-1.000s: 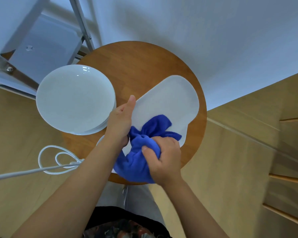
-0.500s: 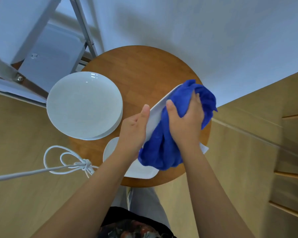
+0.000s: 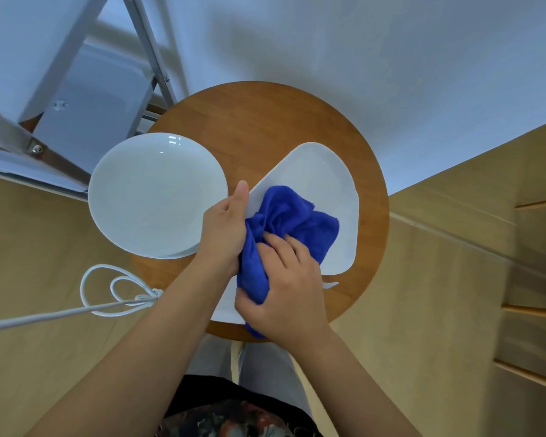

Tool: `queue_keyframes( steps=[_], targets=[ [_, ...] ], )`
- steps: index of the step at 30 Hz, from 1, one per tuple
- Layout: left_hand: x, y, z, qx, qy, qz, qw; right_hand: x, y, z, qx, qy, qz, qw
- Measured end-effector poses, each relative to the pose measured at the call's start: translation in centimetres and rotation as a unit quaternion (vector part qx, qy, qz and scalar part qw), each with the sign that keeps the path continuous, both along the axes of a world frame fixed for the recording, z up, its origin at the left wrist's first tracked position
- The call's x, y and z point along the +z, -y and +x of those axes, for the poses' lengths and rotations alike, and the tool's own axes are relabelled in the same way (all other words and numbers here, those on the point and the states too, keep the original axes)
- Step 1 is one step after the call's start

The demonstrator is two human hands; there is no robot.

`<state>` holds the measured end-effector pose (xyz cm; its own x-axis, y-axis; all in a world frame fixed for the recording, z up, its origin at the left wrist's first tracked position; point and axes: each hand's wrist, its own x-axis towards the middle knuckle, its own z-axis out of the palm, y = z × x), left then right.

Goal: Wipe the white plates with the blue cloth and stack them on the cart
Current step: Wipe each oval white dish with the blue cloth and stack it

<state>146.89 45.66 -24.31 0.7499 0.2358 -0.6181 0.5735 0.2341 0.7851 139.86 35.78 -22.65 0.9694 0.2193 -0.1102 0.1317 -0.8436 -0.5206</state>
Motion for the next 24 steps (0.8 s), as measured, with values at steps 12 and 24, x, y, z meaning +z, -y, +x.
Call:
queue_keyframes(
  steps=[12,24],
  targets=[
    [1.6,-0.7,1.1,-0.113,-0.091,-0.025,0.989,-0.6,1.8,-0.8,-0.031,0.204,-0.055,0.977],
    [-2.4,-1.5,-0.7,-0.066,-0.114,-0.221,0.966,2.8,6.1,0.6,-0.262,-0.184,0.627,0.710]
  ],
)
